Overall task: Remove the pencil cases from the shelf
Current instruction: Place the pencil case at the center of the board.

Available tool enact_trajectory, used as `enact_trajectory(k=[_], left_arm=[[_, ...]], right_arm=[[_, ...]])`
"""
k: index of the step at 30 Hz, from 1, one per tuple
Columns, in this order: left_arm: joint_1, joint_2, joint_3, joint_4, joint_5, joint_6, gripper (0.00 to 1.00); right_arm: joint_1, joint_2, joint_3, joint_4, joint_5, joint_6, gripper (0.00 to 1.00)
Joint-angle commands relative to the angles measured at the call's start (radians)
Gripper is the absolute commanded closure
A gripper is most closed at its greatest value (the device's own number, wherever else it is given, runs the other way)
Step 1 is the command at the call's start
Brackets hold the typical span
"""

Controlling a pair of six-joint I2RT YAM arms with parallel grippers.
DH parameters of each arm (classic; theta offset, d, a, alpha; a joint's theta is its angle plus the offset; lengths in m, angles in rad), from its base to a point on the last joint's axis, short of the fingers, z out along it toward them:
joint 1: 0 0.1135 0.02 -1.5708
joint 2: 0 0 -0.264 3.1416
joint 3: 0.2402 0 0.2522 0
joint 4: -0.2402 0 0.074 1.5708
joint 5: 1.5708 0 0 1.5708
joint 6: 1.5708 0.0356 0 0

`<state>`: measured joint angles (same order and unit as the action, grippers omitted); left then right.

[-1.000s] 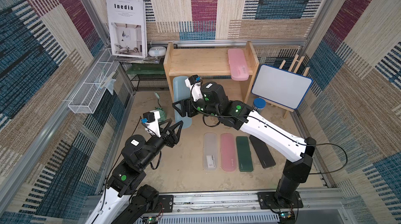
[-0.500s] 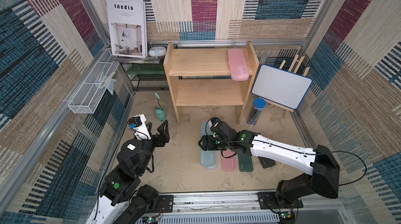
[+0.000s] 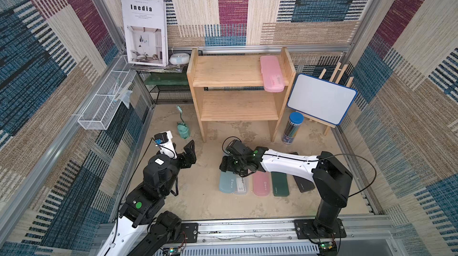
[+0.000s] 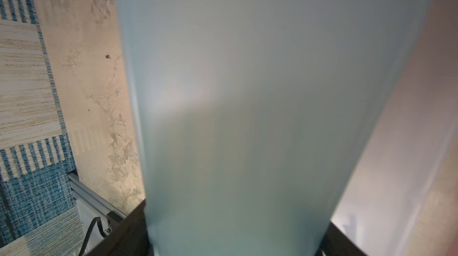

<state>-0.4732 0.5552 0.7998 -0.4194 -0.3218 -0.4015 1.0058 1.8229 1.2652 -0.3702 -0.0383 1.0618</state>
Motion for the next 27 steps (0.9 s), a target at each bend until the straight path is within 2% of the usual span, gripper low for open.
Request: enact_trajectory(k=[1, 7, 21, 27], left_arm=[[0.001, 0.0, 0.006, -0.007, -0.015, 0.004, 0.17], [0.001, 0.001, 0.001, -0.014, -0.02, 0.01, 0.17], [0.001, -0.015, -0.007, -0.025, -0.036, 0.014, 0.16], [0.001, -0.021, -0.005, -0.033, -0.037, 0.012, 0.16]], right_arm=[[-0.001, 0.032, 0.052, -0.024, 0.008, -0.043, 0.17], [0.002, 0.197, 0.24, -0.175, -0.024, -0.136, 0.17], [0.008, 0.286, 0.281, -0.206, -0.046, -0.161, 0.11], [0.008, 0.291, 0.31, -0.233, -0.033, -0.177, 0.01]])
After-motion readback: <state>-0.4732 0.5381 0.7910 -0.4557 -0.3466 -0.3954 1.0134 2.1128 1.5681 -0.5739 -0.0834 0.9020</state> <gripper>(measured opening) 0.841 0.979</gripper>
